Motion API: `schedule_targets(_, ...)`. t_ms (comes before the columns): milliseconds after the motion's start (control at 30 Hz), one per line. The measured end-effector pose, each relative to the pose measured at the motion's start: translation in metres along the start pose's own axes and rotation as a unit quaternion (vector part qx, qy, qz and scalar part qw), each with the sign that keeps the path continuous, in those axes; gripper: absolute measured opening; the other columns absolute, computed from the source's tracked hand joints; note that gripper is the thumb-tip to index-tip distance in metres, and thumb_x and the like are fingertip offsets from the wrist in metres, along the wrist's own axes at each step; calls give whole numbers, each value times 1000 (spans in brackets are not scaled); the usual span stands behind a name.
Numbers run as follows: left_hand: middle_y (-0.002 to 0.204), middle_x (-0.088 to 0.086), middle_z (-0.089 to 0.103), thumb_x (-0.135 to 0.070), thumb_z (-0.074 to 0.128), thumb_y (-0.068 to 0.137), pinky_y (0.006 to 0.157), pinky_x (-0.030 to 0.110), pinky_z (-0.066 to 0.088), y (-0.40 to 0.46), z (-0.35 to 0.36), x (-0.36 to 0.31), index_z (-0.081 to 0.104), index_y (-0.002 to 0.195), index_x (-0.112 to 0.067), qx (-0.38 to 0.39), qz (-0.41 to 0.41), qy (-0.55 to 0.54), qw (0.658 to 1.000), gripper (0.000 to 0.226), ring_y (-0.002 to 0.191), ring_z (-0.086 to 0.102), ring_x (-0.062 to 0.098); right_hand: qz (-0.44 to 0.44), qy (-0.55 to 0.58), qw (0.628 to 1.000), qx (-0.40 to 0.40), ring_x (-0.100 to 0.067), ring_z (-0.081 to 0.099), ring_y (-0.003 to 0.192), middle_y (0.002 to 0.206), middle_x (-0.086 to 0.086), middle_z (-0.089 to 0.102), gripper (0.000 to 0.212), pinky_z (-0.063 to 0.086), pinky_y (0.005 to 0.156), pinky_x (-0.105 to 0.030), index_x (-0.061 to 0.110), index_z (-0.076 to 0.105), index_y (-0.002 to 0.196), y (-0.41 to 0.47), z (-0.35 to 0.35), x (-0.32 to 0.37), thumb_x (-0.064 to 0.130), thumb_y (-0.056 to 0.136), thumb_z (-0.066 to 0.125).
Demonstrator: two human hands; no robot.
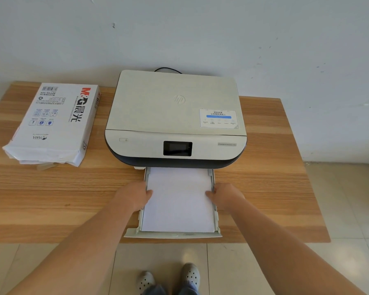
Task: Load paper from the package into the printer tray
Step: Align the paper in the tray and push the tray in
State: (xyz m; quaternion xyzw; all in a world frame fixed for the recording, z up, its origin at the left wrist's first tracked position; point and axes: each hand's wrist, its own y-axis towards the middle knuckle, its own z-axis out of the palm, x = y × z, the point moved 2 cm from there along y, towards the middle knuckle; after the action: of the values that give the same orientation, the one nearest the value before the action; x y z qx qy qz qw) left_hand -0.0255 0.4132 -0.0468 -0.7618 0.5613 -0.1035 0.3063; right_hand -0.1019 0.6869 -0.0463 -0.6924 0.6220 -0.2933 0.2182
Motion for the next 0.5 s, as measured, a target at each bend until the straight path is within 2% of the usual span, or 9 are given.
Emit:
schedule_targets(167, 95, 1, 62, -49, 44, 95, 75, 29, 50, 1, 0, 0, 56, 105, -17, 11, 8, 5, 1000, 35, 85, 59, 15, 0, 4, 1000, 5, -26, 60, 96, 108, -7, 62, 42, 49, 75, -34, 13, 57, 114, 1, 1, -1, 48, 96, 43)
schedule_targets(300, 92, 0, 60, -46, 48, 95, 69, 26, 44, 1, 1, 0, 55, 102, -17, 16, 8, -1, 1000, 31, 84, 57, 14, -1, 8, 1000, 2, -24, 57, 88, 97, -4, 57, 40, 47, 73, -33, 12, 58, 110, 1, 1, 0, 45, 98, 39)
schedule_targets(400, 94, 0, 60, -47, 49, 94, 72, 27, 47, 3, 1, 0, 56, 105, -17, 16, 6, -5, 1000, 33, 86, 58, 15, 1, 14, 1000, -2, -24, 57, 85, 94, -5, 58, 35, 47, 71, -33, 12, 57, 100, 2, 2, 0, 41, 99, 37)
schedule_targets(500, 94, 1, 60, -47, 49, 94, 74, 28, 49, 3, 2, 1, 55, 106, -16, 18, 7, 1, 1000, 33, 86, 58, 16, 1, 14, 1000, -2, -24, 58, 85, 92, -5, 58, 35, 47, 70, -32, 12, 58, 102, 1, 1, 1, 40, 99, 37)
